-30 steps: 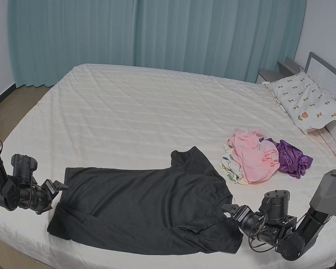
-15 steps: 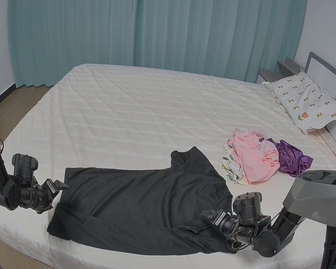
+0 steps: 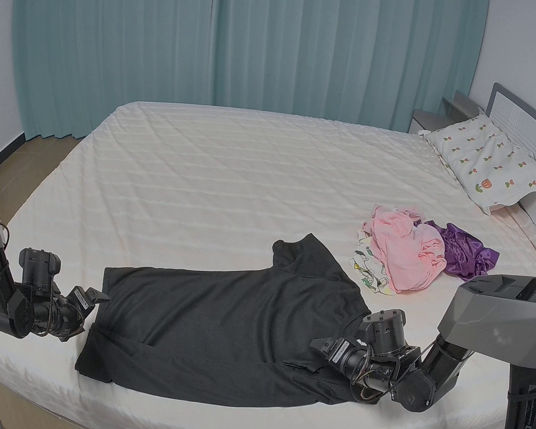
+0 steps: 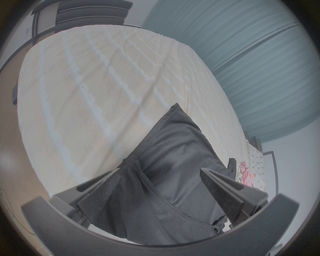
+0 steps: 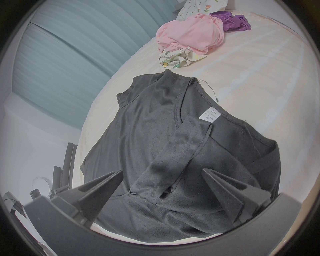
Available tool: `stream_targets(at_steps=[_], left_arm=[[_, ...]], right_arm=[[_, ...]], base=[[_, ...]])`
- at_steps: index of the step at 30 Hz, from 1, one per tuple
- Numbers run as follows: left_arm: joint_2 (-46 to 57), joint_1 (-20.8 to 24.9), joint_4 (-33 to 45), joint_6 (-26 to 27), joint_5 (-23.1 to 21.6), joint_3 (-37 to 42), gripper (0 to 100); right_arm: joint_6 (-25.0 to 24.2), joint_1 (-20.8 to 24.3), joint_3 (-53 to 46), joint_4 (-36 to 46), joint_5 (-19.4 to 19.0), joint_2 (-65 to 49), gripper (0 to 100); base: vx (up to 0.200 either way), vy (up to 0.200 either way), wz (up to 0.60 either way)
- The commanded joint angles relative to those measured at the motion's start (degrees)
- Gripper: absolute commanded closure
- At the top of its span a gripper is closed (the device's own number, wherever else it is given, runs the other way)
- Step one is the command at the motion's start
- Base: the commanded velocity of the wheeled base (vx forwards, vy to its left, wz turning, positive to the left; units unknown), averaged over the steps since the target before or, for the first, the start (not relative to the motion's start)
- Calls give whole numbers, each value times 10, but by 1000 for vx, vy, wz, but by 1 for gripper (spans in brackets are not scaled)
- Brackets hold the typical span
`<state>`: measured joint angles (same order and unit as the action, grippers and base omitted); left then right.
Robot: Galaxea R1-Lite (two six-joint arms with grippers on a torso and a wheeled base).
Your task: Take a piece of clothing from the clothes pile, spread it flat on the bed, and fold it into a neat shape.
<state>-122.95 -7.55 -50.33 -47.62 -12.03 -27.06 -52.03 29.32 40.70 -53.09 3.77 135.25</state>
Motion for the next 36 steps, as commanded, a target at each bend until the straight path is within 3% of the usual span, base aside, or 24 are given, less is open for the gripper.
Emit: stream_targets(at_steps=[1, 11, 12, 24, 29, 36], left_arm=[[-4, 0, -1, 0, 0, 0, 0], [-3, 0, -1, 0, 0, 0, 0], [-3, 0, -1, 0, 0, 0, 0], [-2, -3, -1, -1, 0, -1, 0], [-1, -5, -1, -1, 0, -1, 0], [-2, -5, -1, -1, 0, -1, 0]], right_arm=[[0, 3, 13, -2, 0, 8, 0], [0, 2, 34, 6, 1, 23, 0], [0, 2, 34, 6, 1, 24, 100], [-1, -1, 31, 6, 3, 13, 100], [1, 1, 17, 7, 29, -9, 100], [6, -6, -8, 7, 31, -38, 100]], base=[[0, 0, 0], [0, 0, 0], [0, 0, 0], [0, 0, 0], [0, 0, 0], [0, 0, 0]])
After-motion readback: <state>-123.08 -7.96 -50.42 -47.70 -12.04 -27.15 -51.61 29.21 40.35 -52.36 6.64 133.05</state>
